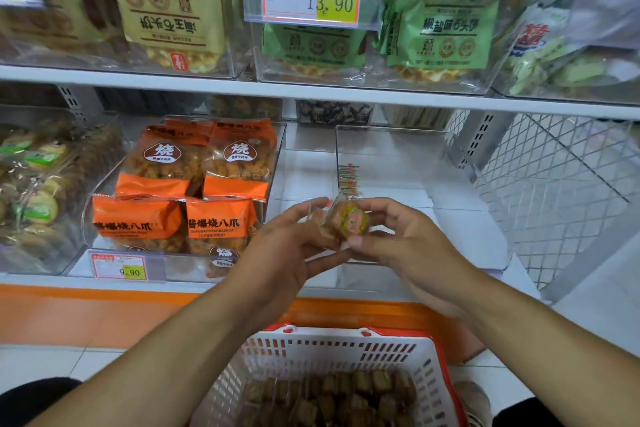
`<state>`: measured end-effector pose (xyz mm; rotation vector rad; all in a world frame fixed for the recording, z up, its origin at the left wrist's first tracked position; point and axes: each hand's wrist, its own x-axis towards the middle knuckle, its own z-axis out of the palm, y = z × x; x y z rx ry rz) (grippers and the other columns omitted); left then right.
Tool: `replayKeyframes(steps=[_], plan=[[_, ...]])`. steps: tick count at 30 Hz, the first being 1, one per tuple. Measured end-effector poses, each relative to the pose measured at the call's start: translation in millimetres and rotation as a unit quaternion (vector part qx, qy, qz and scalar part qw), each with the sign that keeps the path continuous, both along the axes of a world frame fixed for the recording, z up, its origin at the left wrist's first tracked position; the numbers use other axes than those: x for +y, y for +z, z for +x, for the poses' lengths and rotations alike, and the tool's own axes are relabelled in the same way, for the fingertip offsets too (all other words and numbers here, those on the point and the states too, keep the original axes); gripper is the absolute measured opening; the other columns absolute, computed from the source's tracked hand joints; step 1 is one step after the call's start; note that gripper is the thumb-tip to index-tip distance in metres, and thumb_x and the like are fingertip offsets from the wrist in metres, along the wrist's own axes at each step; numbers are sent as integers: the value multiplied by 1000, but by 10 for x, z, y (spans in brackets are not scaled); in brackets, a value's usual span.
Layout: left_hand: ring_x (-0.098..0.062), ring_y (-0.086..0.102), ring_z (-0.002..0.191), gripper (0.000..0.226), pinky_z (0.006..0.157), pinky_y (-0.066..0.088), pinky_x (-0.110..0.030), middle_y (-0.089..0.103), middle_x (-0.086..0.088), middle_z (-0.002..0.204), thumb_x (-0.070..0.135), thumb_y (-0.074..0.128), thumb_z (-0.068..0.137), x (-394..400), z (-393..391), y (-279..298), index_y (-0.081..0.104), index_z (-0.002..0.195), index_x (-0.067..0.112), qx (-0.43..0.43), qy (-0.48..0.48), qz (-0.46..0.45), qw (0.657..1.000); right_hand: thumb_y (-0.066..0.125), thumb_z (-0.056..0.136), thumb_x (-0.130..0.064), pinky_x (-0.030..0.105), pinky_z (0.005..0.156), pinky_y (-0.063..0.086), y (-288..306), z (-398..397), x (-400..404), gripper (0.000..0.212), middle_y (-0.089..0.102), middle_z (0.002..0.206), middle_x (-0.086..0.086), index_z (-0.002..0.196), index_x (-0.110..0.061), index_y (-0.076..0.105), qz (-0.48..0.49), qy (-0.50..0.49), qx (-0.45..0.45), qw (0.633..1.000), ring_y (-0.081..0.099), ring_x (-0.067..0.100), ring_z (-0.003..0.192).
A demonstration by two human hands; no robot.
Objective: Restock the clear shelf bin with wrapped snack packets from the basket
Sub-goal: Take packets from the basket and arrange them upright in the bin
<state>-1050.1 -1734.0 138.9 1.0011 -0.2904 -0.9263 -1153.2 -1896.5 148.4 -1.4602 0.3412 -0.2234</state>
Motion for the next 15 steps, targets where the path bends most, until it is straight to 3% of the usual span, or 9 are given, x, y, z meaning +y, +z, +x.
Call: replayKeyframes(steps=[3, 8, 11, 13, 15], plan=[[-31, 75, 94, 53, 81, 61, -42, 75, -22, 103, -19, 55, 83, 16, 17, 18, 56, 129, 8, 12, 14, -2, 1000, 70, 82, 14, 30, 75, 59, 27, 20, -64, 45, 67, 104, 11, 121, -7, 65, 74, -28, 6, 997, 72, 22, 85], [-32, 74, 97, 43, 83, 61, -41, 73, -18, 95, -16, 57, 89, 52, 1, 5, 55, 126, 7, -11, -20, 2, 1000, 74, 82, 8, 30, 76, 58, 30, 27, -90, 38, 71, 103, 9, 114, -12, 69, 58, -25, 21, 998, 73, 21, 89], [-33, 71, 109, 45, 76, 60, -34, 74, -20, 109, 8, 70, 86, 59, -19, 31, 61, 130, 13, -64, -27, 30, 997, 77, 80, 1, 29, 74, 57, 57, 22, -115, 40, 73, 104, 12, 117, -12, 68, 64, -4, 38, 997, 72, 21, 87], [-25, 73, 100, 47, 66, 56, -24, 75, -16, 109, 24, 73, 82, 62, -29, 49, 66, 128, 20, -122, -10, 68, 990, 78, 74, -6, 27, 71, 58, 102, 5, -138, 46, 74, 98, 7, 118, -14, 69, 87, 24, 34, 995, 72, 16, 82], [-16, 69, 83, 44, 61, 50, -20, 75, -8, 96, 35, 77, 75, 61, -44, 71, 73, 117, 23, -158, 4, 93, 983, 76, 71, -9, 25, 70, 58, 141, -15, -174, 49, 74, 95, 3, 119, -13, 70, 92, 36, 20, 995, 71, 10, 79]])
